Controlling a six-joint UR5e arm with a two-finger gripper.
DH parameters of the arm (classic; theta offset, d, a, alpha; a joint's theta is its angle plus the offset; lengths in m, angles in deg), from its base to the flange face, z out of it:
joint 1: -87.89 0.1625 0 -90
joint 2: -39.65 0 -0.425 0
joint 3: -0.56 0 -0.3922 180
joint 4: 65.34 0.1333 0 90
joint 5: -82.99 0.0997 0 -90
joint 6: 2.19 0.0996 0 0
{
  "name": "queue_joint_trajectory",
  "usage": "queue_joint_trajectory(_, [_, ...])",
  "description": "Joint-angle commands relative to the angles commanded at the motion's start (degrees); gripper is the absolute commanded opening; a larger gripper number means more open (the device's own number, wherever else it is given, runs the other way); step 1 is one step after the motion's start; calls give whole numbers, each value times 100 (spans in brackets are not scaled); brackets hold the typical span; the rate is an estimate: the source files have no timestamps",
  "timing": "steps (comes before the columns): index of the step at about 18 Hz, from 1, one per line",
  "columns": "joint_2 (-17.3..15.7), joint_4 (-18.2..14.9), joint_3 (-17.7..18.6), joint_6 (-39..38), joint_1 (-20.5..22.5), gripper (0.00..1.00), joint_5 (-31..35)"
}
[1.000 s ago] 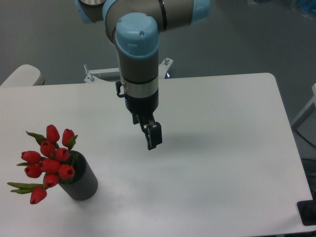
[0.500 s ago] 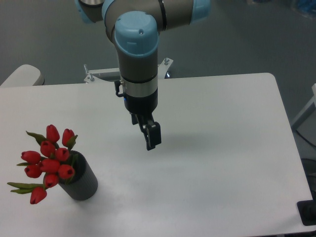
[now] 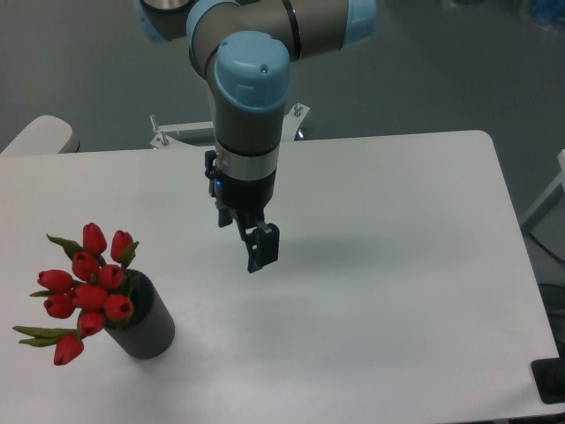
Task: Pick up the flowers from the vase
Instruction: 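Open the gripper and rotate it toward the red tulips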
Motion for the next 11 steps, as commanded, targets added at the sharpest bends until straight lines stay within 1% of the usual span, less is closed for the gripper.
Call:
queue_joint_trajectory(3, [17,0,26,-282,141,100,-782])
queue_joint_trajectory(4, [35,0,35,-344,158,100,-941])
queue_joint_trajectory(5, [61,0,35,-362,159,100,-1021])
queue_joint_trajectory(11, [70,0,53,-362,115,100,-1022])
